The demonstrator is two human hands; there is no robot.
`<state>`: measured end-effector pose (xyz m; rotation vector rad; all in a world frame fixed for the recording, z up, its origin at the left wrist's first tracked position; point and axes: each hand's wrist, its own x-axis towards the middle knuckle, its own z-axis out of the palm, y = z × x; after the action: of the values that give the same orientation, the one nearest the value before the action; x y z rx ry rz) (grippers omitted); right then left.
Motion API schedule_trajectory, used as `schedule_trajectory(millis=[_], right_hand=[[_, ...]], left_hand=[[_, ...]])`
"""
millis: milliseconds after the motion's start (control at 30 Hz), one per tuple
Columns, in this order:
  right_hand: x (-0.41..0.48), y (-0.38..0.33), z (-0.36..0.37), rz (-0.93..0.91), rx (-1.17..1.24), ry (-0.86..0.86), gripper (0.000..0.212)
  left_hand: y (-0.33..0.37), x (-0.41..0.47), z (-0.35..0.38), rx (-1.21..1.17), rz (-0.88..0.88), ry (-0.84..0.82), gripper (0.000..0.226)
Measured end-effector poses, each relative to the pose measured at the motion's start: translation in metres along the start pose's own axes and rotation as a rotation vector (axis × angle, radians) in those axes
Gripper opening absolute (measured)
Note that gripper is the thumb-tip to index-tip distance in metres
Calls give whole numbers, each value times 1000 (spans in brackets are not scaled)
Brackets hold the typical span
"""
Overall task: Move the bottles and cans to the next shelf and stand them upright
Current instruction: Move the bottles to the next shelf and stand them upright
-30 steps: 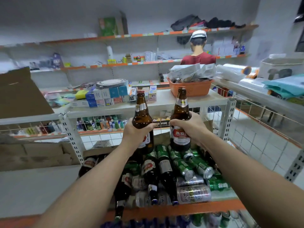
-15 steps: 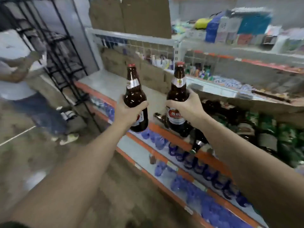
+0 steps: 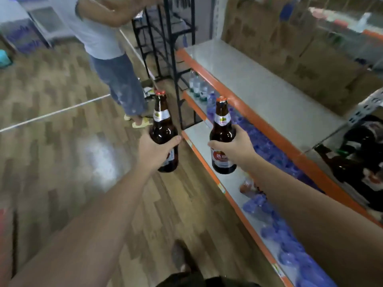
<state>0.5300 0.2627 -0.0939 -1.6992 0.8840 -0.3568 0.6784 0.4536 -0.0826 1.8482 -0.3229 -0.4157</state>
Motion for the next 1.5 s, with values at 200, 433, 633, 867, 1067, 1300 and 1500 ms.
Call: schedule_trajectory(millis=[200,433,633,867,1067,1300,1500], right_hand=[[78,-27,45,15,-32,17,57],[194,-31,78,29,-60,-26,58],[333,-52,97,-5,-43,-73,35],[445,-98,104,-64,-105,-113,23],[484,-97,117,-14,-75,-61,24],[503,-80,139,150,-5,199,59],[484,-87,155,300,78,609,58]], left_hand=[[2,90,-31,17,-54,-28,54],[-4,212,-11,43,-134,0,61],[22,345,28,67,-106,25,56],[61,457,52,116,-69,-15,78],[56,528,62,169,-45,-84,78],[37,609,68,182,75,-308,62],[64,656,82,223,252,-633,49]])
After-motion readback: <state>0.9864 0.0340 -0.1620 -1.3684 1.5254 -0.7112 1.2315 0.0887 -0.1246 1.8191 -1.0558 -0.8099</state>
